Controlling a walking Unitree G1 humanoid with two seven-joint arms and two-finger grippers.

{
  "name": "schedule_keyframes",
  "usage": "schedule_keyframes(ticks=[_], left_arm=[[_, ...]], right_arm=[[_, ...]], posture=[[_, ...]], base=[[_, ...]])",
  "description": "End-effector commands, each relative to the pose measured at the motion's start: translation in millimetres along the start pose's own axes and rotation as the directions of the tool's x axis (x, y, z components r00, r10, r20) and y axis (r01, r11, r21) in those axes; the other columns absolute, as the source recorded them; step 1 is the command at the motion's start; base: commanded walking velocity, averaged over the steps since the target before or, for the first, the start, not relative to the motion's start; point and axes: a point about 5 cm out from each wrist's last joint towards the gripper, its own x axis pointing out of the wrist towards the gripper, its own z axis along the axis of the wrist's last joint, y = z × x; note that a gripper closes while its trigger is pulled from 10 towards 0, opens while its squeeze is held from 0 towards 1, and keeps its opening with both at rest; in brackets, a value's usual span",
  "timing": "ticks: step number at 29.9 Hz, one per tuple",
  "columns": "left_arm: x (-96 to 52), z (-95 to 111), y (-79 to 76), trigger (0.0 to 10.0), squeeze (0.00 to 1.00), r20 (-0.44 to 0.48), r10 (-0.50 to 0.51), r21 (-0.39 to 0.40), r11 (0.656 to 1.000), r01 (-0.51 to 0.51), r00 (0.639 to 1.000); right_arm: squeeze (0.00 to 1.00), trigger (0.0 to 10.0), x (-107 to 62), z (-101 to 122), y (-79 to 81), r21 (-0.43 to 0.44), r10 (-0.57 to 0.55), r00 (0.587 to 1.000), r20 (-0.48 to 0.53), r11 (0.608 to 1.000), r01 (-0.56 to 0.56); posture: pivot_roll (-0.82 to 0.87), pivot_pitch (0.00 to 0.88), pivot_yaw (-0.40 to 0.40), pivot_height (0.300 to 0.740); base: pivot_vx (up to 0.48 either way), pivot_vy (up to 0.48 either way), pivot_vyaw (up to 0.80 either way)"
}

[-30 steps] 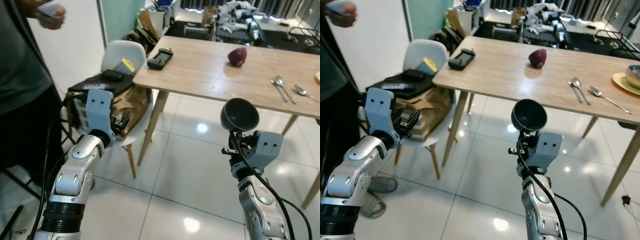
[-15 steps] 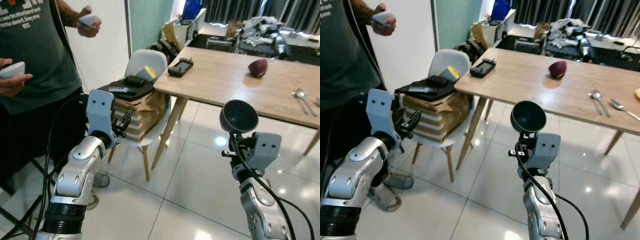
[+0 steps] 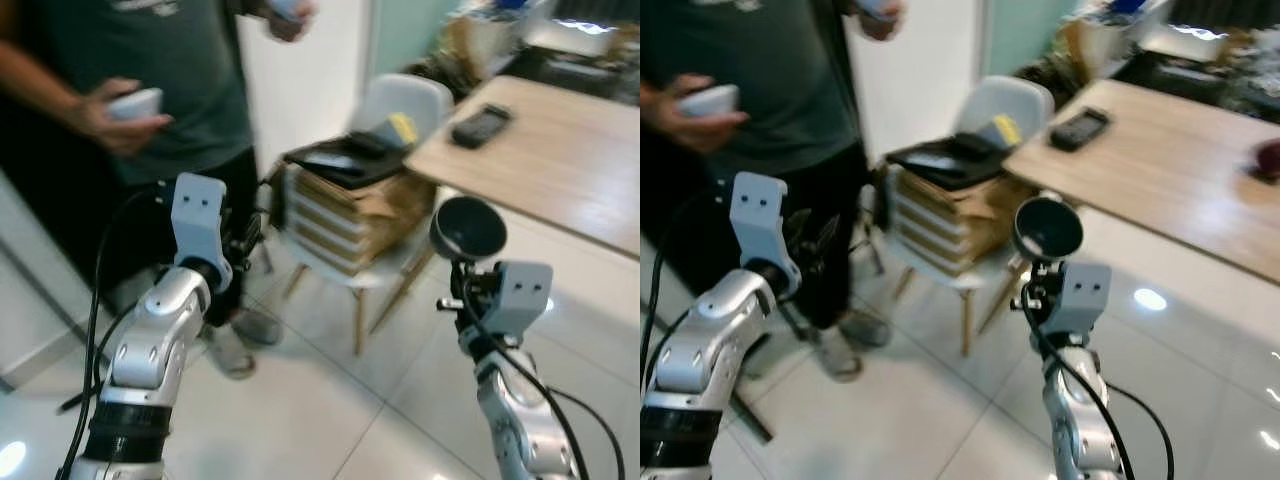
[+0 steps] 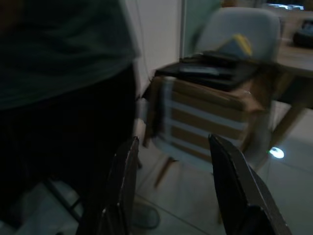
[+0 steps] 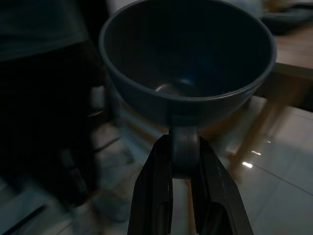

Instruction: Setting the table

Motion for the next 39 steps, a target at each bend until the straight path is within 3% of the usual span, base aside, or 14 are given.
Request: schedule_keyframes(ticks=[1,10,27,33,39], left_arm=[[-1.4,-3.0,-1.7,10.0,0.00,-0.013,-0.011,-0.002,1.000,0.011,1.000],[-2.7,-3.1,-0.5,10.0,0.00,-0.015,-0.007,-0.006,1.000,0.006,1.000],[-3.1,-6.0,-1.7,10.0,0.00,-0.018,-0.010,0.016,1.000,0.011,1.000],[-9.4,-23.5,-7.9,10.0,0.00,-0.078,-0.094,0.064,0.993,0.099,0.993],[-14.2,-52.2,-17.4,10.0,0.00,-0.154,-0.167,0.051,0.983,0.177,0.974]], right_arm=[[0.00,10.0,-4.4,-2.9,-1.2,-0.012,0.002,1.000,-0.010,1.000,-0.002],[0.00,10.0,-4.7,-1.5,9.3,0.003,0.035,0.999,-0.004,0.999,-0.035],[0.00,10.0,-5.9,-3.2,6.9,-0.009,0.038,0.999,-0.011,0.999,-0.038],[0.00,10.0,-9.7,-8.3,3.8,-0.014,0.019,0.999,-0.027,1.000,-0.020],[0.00,10.0,-17.1,-17.2,-3.6,-0.032,-0.018,0.998,-0.056,0.999,0.017]], posture=[[0.11,0.102,0.070,0.740],[0.11,0.104,0.068,0.740],[0.10,0.104,0.064,0.740],[0.11,0.102,0.070,0.740],[0.10,0.101,0.074,0.740]], base=[[0.000,0.000,0.79],[0.000,0.000,0.79],[0.000,0.000,0.79],[0.000,0.000,0.79],[0.000,0.000,0.79]])
